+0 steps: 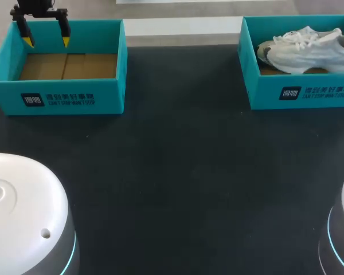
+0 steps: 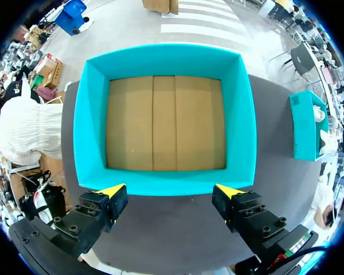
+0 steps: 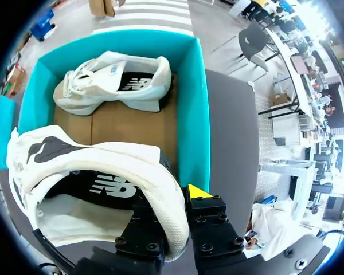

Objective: Take the shoe out of the shoebox, open the shoe tongue, remove and reinsert the insole, then place the shoe into the shoebox

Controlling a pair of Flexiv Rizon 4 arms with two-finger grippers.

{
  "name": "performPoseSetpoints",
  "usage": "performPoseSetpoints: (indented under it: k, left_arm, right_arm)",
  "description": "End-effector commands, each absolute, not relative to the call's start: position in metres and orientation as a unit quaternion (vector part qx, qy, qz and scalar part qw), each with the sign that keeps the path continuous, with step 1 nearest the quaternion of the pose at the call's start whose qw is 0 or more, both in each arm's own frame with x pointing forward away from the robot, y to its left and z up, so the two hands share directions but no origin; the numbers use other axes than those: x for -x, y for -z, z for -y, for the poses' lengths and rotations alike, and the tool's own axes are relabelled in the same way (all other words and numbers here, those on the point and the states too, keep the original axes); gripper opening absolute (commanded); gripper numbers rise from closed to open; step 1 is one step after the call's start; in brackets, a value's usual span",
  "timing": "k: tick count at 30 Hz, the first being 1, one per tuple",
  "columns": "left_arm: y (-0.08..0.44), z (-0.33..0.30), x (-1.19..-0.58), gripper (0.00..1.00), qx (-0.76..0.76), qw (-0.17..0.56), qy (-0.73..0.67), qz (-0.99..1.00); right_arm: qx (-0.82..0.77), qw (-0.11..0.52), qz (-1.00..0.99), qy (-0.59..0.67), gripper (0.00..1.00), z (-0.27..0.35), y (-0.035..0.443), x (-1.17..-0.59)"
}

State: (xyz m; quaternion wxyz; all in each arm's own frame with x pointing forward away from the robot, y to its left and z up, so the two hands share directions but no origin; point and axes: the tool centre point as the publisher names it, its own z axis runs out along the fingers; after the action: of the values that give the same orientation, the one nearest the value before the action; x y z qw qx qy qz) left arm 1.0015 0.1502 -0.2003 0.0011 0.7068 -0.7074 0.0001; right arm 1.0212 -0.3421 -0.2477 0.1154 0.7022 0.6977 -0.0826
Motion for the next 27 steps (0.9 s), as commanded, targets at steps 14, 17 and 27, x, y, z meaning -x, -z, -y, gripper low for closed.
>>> performPoseSetpoints:
  k: [14, 17, 27]
  left_arm:
    - [0.2, -0.15, -1.001, 1.0, -0.707, 0.001, 0.0, 0.707]
    - [0.2, -0.15, -1.001, 1.0, -0.707, 0.001, 0.0, 0.707]
    - [0.2, -0.15, -1.001, 1.0, -0.707, 0.001, 0.0, 0.707]
  right_arm:
    - [-0.705, 0.118, -0.696, 0.072, 0.0, 0.307, 0.157, -1.009]
    - [-0.708, 0.116, -0.693, 0.065, 0.0, 0.289, 0.15, -0.997]
    - [-0.723, 0.129, -0.674, 0.075, 0.0, 0.227, 0.153, -0.939]
